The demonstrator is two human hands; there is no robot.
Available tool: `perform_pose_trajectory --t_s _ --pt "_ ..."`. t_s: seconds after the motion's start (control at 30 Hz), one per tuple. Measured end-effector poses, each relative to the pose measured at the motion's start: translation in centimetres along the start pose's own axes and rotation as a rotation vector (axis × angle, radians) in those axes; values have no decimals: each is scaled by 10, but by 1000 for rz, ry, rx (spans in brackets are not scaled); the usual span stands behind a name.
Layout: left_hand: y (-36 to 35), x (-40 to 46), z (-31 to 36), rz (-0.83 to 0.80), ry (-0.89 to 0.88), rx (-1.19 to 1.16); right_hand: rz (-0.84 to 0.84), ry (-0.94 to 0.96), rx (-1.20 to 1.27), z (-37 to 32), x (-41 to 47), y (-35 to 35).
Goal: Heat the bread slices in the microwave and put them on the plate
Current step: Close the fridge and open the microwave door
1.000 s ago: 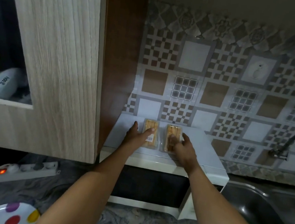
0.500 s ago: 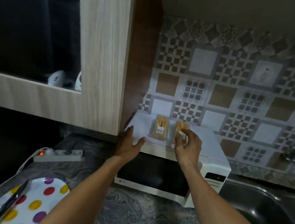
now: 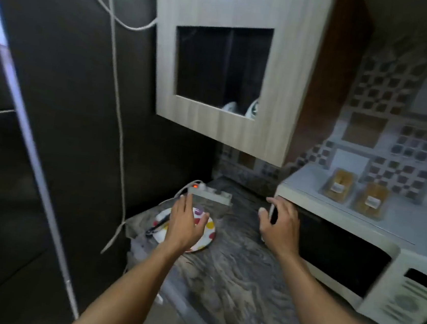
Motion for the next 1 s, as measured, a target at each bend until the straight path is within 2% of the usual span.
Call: perform_pose_trajectory --t_s 0.13,0.2,0.3,0.4,0.57,0.67,0.8,0.9,1.0 --pt "92 -34 -73 145 127 167 -109 114 73 -80 1 -77" --pt "159 -66 -110 271 198 287 -206 233 124 -146 -10 -127" --pt "228 -99 -133 359 203 441 -311 327 192 -218 -24 -178" --pt "309 -141 -154 479 297 583 -433 420 255 -297 -51 -226" --pt "435 -228 -170 729 443 809 -627 677 340 -431 -121 -280" --pt "492 -281 -166 890 499 861 -626 907 314 -499 -172 -296" --pt "535 -333 -152 1091 522 844 -575 1171 258 -564 -240 -305" --pt "559 -357 -165 1164 595 773 -513 1274 249 -600 -278 -306" --pt "571 -359 -184 1146 559 735 -449 1293 214 -621 -295 -313"
Point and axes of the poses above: each hand's wrist, its own x-axis towards the middle knuckle, its own y-axis out of the back of the hand, z = x × y, the point moved 10 cm from there along x, towards the middle knuckle, and after that the axes turned 7 degrees about -z, right-handed, at the moved point
